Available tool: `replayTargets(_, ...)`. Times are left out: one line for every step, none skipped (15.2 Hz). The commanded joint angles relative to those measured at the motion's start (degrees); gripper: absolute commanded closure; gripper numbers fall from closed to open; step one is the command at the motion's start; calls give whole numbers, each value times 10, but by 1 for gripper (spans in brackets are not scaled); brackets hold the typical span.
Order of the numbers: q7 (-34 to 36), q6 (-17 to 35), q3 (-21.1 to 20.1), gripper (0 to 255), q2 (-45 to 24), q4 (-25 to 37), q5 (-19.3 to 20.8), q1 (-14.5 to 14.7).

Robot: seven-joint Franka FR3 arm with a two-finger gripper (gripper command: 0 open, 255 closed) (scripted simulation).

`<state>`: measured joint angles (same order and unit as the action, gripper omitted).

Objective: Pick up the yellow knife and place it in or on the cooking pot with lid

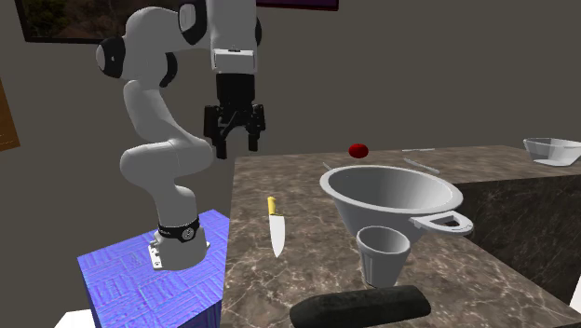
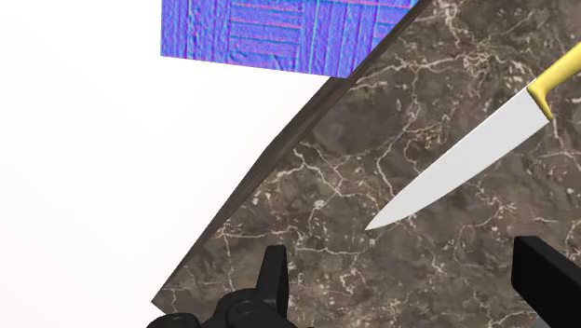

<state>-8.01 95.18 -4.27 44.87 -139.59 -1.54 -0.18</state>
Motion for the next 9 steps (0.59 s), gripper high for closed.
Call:
replayTargets(0, 0, 0, 0, 0, 0, 0, 0)
replayTargets(23, 9, -9, 0, 21, -25, -9, -1)
replayTargets(46, 18, -19, 0, 41, -49, -19, -2)
replayTargets(69, 27, -30, 0, 62, -73, -29, -2)
replayTargets(92, 35, -41, 0, 81, -95, -41, -1)
replayTargets(116, 44, -54, 0, 100, -117, -53, 0)
replayTargets(141, 52, -67, 0, 119, -138, -67, 2)
replayTargets(166, 60, -82, 0, 137, -158, -81, 4)
replayTargets(192, 68, -97, 0, 153, -177, -96, 8)
